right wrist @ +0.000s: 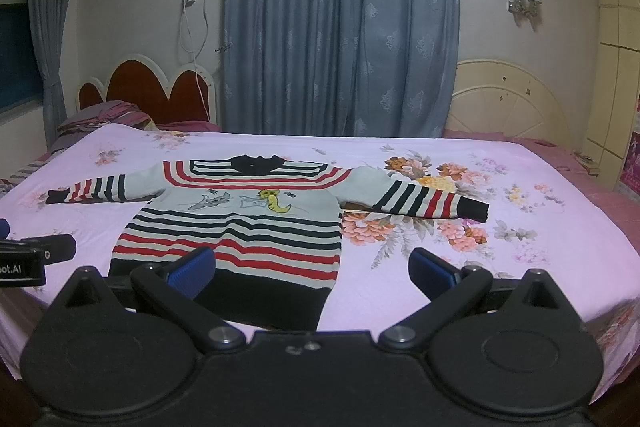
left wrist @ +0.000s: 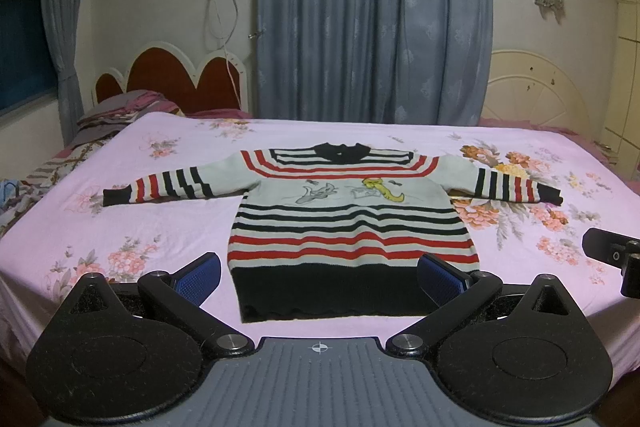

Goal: Fold small clothes

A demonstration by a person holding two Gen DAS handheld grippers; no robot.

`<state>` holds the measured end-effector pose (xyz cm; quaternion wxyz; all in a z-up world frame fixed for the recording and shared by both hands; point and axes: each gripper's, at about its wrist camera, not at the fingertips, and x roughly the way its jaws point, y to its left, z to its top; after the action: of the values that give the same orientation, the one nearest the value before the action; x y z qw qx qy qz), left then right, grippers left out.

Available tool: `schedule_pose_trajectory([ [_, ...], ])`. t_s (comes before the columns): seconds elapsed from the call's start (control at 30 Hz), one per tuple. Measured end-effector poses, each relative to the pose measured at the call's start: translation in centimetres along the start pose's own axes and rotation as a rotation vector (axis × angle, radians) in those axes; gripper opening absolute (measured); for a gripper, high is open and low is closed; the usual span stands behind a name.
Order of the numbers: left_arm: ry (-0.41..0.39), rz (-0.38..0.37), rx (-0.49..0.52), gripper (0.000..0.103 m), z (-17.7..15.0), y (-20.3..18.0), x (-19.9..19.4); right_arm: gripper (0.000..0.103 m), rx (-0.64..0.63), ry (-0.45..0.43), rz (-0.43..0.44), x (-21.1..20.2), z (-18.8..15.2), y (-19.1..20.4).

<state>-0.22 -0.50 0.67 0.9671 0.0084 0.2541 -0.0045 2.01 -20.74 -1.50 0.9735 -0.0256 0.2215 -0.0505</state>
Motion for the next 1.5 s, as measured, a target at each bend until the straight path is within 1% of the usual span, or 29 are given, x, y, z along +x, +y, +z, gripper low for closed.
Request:
schedule_pose_trajectory([
  [0.6, 0.007, -0.001, -0.007, 0.103, 0.0, 0.4, 0.4, 0.102, -0.001, 0.0, 0.0, 0.2, 0.0, 0.2],
  [0.8, 0.0, -0.019, -0.06, 0.103, 0.3, 1.6, 2.0, 0.102, 0.008, 0.009, -0.025, 1.6, 0.2, 0.5],
  [0.93, -0.028, -0.052, -0.065, 0.103, 1.1, 2.0, 4.3, 0.102, 0.023, 0.015, -0.05, 3.6, 0.8, 0.5],
  [1.0, -0.044, -0.037, -0.088, 0.103, 1.8, 2.2, 5.6, 0.102, 0.031, 0.015, -0.064, 4.7, 1.2, 0.4],
  [1.03, -0.043, -0.022, -0.091, 0.103, 2.1, 2.3, 6.6, 0.102, 0.036, 0.015, -0.071, 5.3, 1.4, 0.4],
  [1.13, -0.018, -0.049, -0.077, 0.103, 3.0, 2.4, 9.7, 0.102, 0.047, 0.016, -0.092, 7.6, 2.1, 0.4],
  [1.2, -0.016, -0.058, -0.066, 0.103, 3.7, 2.6, 11.7, 0.102, 0.06, 0.014, -0.108, 9.1, 2.7, 0.5],
  [1.27, -0.024, -0.068, -0.051, 0.103, 4.6, 2.8, 13.6, 0.102, 0.076, 0.011, -0.124, 10.6, 3.4, 0.5],
  [1.33, -0.038, -0.06, -0.044, 0.103, 5.4, 3.1, 15.0, 0.102, 0.09, 0.01, -0.141, 11.9, 4.1, 0.8],
  [1.5, -0.007, -0.092, -0.006, 0.103, 7.7, 4.0, 19.2, 0.102, 0.103, 0.002, -0.18, 14.9, 5.6, 1.6],
])
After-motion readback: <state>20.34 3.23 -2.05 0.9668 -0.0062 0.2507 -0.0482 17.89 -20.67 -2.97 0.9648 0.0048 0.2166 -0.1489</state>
